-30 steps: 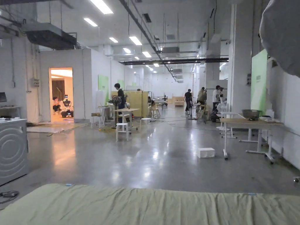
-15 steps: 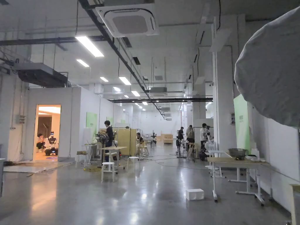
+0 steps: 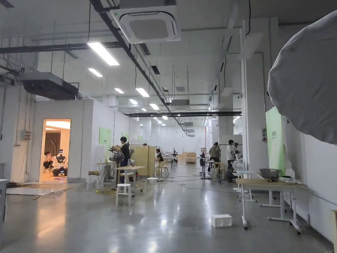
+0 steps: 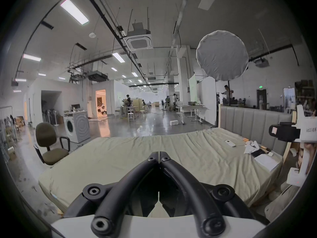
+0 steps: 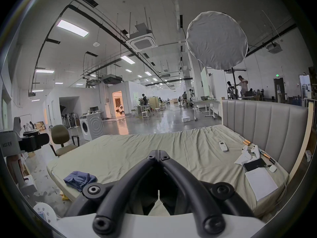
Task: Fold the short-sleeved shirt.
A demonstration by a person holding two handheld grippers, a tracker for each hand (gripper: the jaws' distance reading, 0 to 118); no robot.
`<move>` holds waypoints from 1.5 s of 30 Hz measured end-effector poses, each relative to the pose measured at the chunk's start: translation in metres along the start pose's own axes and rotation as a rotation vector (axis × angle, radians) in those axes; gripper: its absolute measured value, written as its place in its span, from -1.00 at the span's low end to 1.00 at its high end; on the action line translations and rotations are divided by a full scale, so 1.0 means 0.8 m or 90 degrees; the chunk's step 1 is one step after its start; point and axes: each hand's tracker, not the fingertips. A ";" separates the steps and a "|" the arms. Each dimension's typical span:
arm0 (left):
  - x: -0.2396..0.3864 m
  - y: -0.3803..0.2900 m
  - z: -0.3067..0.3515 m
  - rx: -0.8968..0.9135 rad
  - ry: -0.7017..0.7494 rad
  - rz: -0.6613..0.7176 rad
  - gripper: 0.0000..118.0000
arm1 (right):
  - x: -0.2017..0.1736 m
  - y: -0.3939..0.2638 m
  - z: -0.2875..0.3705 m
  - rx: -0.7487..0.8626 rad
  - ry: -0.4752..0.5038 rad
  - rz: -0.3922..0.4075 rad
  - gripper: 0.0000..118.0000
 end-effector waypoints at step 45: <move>0.004 0.003 -0.012 0.012 -0.037 0.035 1.00 | -0.022 0.007 -0.011 0.001 -0.021 0.055 1.00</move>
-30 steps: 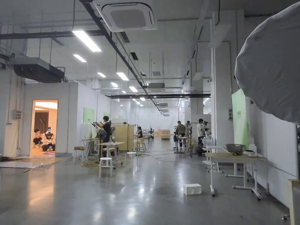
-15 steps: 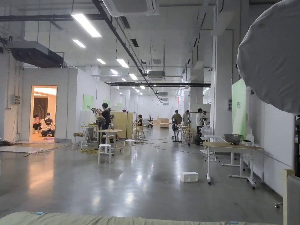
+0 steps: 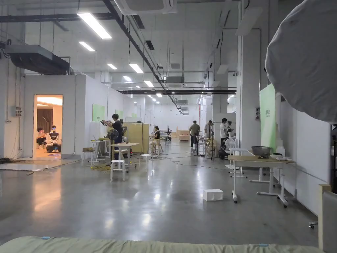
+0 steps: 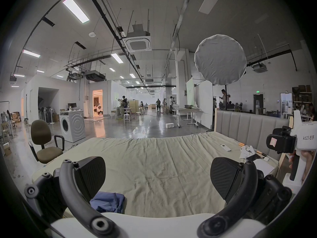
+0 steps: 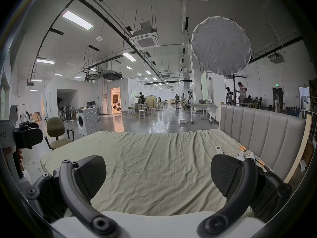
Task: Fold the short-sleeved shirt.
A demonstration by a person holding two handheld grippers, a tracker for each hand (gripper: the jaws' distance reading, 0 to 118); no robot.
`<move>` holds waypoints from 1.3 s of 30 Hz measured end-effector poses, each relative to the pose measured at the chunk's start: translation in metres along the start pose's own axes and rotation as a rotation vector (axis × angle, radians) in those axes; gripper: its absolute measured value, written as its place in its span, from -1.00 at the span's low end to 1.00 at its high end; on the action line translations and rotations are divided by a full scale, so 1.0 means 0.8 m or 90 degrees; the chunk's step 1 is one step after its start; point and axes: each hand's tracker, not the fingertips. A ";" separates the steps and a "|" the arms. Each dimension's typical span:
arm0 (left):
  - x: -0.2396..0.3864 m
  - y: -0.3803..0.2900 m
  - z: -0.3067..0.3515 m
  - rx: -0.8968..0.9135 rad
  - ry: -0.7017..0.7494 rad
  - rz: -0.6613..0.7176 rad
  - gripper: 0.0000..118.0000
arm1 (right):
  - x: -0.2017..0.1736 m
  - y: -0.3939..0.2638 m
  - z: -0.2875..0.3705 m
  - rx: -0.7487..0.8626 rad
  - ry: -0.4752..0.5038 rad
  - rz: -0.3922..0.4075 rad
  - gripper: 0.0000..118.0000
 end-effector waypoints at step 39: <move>-0.003 -0.002 0.003 -0.007 0.012 0.002 1.00 | -0.001 -0.002 0.002 -0.001 0.006 -0.010 1.00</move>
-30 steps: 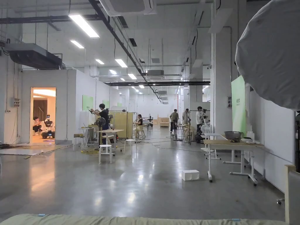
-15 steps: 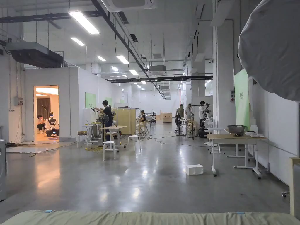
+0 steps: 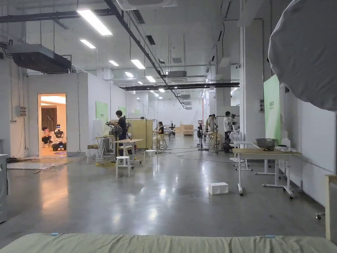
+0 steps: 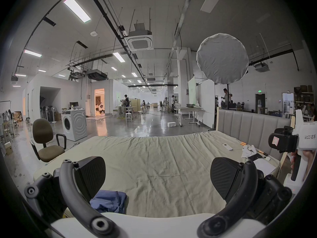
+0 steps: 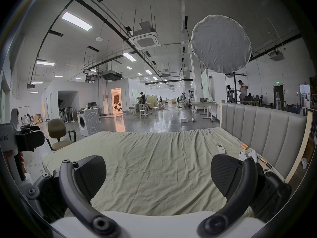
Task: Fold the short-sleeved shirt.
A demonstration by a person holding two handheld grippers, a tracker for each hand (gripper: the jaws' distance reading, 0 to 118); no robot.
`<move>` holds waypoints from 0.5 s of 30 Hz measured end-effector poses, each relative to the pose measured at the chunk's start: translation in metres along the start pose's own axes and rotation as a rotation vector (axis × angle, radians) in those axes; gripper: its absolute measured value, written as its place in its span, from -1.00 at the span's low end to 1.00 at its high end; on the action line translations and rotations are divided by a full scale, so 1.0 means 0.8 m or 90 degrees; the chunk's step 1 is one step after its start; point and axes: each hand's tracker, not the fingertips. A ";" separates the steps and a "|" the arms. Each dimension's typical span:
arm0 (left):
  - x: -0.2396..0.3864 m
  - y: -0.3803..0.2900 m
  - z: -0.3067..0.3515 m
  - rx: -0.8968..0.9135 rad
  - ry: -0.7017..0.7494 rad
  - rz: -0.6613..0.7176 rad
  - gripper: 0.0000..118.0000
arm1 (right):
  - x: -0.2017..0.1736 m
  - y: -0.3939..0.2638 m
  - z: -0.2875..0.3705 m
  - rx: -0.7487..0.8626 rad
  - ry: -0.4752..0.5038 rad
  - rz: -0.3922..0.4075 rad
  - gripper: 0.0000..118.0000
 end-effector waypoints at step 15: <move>0.004 0.000 -0.001 -0.003 -0.010 -0.007 1.00 | 0.008 -0.001 0.001 -0.002 0.002 -0.045 1.00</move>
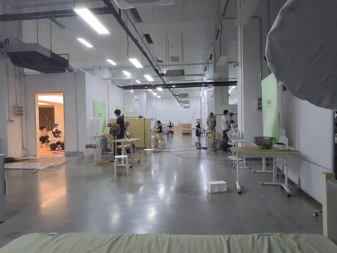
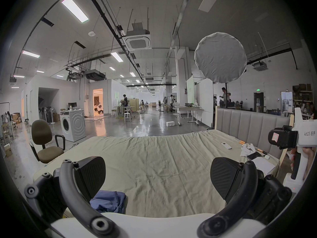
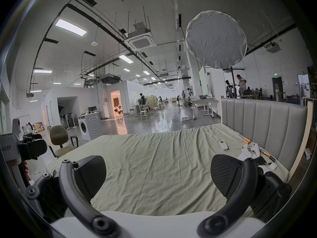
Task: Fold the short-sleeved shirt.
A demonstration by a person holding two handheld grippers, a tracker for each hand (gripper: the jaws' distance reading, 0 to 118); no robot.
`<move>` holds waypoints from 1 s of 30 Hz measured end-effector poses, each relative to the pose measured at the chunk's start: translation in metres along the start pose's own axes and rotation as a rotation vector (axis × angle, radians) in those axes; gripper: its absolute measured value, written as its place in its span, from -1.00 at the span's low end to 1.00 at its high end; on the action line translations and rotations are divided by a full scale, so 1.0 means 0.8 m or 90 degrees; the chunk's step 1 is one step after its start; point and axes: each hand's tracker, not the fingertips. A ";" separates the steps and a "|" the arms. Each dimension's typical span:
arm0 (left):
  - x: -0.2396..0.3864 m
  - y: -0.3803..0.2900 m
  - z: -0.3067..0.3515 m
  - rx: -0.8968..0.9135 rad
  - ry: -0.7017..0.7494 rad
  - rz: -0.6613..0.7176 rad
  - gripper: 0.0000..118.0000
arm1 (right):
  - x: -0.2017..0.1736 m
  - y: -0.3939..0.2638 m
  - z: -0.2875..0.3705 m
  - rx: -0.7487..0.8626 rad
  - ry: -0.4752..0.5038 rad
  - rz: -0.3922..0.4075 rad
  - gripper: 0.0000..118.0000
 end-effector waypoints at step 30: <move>0.001 0.002 0.000 0.002 -0.018 0.019 1.00 | -0.030 0.029 -0.008 -0.130 -0.021 -0.253 1.00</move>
